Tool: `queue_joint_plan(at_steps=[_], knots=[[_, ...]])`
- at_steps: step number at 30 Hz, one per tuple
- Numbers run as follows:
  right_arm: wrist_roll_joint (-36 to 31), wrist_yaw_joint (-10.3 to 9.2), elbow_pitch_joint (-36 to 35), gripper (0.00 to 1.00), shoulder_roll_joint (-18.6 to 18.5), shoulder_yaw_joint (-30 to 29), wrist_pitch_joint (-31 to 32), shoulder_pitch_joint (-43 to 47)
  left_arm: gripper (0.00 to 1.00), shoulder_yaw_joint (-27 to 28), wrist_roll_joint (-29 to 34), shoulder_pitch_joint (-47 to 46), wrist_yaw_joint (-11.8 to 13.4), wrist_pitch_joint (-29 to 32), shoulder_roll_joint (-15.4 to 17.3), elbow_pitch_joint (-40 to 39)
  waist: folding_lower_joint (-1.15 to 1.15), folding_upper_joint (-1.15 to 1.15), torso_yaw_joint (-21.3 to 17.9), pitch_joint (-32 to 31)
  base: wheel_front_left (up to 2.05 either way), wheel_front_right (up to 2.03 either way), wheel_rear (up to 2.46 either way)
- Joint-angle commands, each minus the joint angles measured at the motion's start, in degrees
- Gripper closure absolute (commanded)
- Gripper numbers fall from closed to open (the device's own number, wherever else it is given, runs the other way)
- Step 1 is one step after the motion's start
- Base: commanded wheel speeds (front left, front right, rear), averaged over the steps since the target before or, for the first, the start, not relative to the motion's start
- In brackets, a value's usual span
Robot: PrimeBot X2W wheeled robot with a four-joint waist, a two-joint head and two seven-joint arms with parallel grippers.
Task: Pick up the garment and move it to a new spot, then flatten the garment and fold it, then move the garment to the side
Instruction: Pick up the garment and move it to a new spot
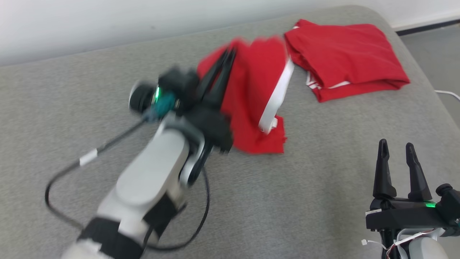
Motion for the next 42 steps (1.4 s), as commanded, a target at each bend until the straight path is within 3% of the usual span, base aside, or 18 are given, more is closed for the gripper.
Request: queue_joint_plan(at_steps=[1,4,10,16,17,19,20,28,42], knots=[[-0.5,-0.17,-0.1,0.00,0.1,0.0,0.0,0.3,1.00,0.3,0.0,2.8,0.3,-0.4,1.0,-0.1,0.00,0.00,1.8,-0.3,0.00,0.00,0.00],[-1.4,-0.17,-0.1,0.00,0.1,-0.3,0.0,0.5,1.00,1.1,0.9,8.3,0.8,-0.6,2.7,-1.5,0.00,0.00,3.5,-0.6,0.00,0.00,0.00],[-2.7,-0.17,0.1,0.00,0.1,-0.2,0.0,1.1,1.00,8.0,3.4,20.2,2.3,-0.6,6.0,-8.6,0.00,0.00,6.7,-1.1,0.00,0.00,0.00],[-3.6,-0.17,0.7,0.00,0.0,0.5,0.0,1.5,1.00,11.7,5.5,27.6,1.3,-0.6,6.0,-11.5,0.00,0.00,9.0,-1.9,0.00,0.00,0.00],[-3.7,-0.17,0.7,0.00,0.0,0.7,0.0,1.5,0.87,12.2,6.1,28.8,1.4,-0.6,6.0,-11.6,0.00,0.00,9.4,-2.2,0.00,0.00,0.00],[-4.0,-0.17,0.9,0.00,0.0,0.9,0.0,1.6,0.17,13.6,7.2,30.6,1.2,-0.6,5.5,-12.3,0.00,0.00,10.0,-2.7,0.00,0.00,0.00],[-4.1,-0.17,1.0,0.00,0.0,0.9,0.0,1.7,0.00,14.4,7.5,31.6,1.0,-0.6,5.1,-12.5,0.00,0.00,10.3,-3.0,0.00,0.00,0.00],[-4.1,-0.17,1.4,0.00,-0.7,0.7,0.0,3.0,0.00,21.0,13.2,37.2,-0.2,-0.6,4.0,-16.4,0.00,0.00,12.5,-5.8,0.00,0.00,0.00],[-3.4,-0.17,1.8,0.00,-1.3,0.5,0.0,7.3,0.00,34.6,21.9,47.9,-2.1,-0.6,6.2,-26.9,0.00,0.00,15.2,-11.5,0.00,0.00,0.00]])
